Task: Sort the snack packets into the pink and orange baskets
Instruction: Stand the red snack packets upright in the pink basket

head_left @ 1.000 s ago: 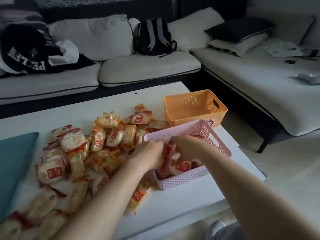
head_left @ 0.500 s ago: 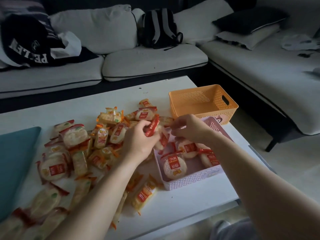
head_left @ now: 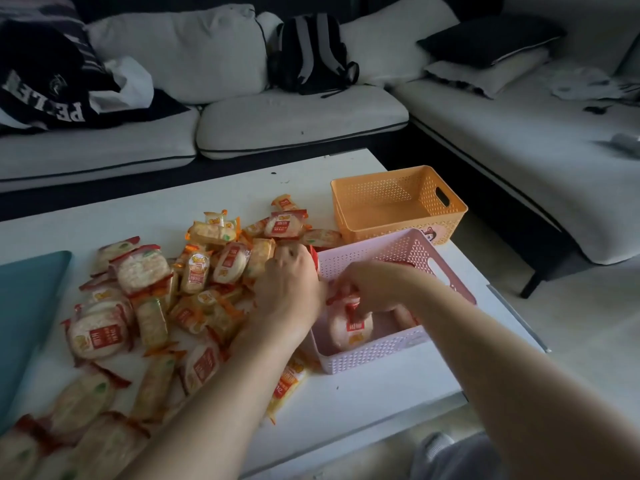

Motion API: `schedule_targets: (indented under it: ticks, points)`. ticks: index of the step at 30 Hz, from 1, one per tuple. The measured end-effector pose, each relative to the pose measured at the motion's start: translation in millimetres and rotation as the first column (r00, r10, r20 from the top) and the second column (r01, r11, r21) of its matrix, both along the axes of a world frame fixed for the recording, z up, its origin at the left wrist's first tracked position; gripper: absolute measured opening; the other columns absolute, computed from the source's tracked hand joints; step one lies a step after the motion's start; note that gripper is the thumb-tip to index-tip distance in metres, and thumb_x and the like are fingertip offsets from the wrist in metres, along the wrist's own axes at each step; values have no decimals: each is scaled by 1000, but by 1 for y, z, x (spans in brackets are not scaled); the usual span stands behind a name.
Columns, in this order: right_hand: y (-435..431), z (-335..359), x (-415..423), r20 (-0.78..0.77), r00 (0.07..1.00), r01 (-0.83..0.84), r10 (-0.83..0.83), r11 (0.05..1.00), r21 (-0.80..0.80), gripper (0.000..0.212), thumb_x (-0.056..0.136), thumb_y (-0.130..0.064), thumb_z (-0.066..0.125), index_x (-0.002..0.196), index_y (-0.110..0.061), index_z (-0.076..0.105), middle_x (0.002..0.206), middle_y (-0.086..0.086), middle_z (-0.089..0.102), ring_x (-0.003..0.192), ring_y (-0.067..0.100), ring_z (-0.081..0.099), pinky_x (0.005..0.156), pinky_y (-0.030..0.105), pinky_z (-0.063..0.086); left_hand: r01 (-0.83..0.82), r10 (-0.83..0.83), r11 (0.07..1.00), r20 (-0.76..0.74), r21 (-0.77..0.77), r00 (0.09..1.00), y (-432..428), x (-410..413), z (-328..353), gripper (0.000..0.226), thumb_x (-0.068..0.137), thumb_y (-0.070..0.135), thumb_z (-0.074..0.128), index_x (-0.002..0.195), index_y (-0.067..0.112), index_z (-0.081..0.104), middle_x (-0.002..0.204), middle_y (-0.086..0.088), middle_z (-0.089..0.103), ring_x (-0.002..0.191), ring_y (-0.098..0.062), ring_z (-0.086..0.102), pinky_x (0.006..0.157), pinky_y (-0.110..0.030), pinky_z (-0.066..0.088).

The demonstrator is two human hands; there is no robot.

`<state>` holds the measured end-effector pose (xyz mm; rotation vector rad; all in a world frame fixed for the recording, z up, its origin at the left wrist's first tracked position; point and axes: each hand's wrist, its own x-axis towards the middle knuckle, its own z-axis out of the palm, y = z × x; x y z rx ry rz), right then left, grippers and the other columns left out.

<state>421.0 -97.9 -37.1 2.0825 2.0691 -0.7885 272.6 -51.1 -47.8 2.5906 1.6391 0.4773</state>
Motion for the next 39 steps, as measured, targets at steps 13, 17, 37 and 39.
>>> schedule_targets:
  ticks: [13,17,37,39]
  points:
    - [3,11,1,-181,983,118,-33,866,486,33,77,8,73,97,-18,75,102,-5,47,85,12,58,82,29,56,117,9,946,388,-302,922,10,-32,-4,25,90,50,61,93,30,76,87,11,70,81,-13,67,68,-38,58]
    - [5,-1,-13,-126,990,114,-60,868,483,44,83,6,64,116,-21,73,109,3,51,92,19,57,84,37,55,288,-127,930,534,-230,836,11,-36,-2,15,84,21,69,97,28,68,96,14,63,88,-4,61,78,-30,54]
    - [-12,-35,17,334,940,21,-69,989,145,81,76,-35,82,147,-29,41,140,4,44,132,28,46,94,47,55,373,-355,900,119,-227,927,18,-33,-4,21,83,41,75,104,38,73,114,14,53,112,-14,42,89,-30,33]
    - [-9,-34,21,298,951,40,-81,989,140,84,73,-40,84,146,-28,44,140,4,44,129,26,47,97,43,53,371,-351,899,124,-232,928,18,-33,-4,22,83,41,75,105,38,72,113,14,53,112,-14,42,89,-30,34]
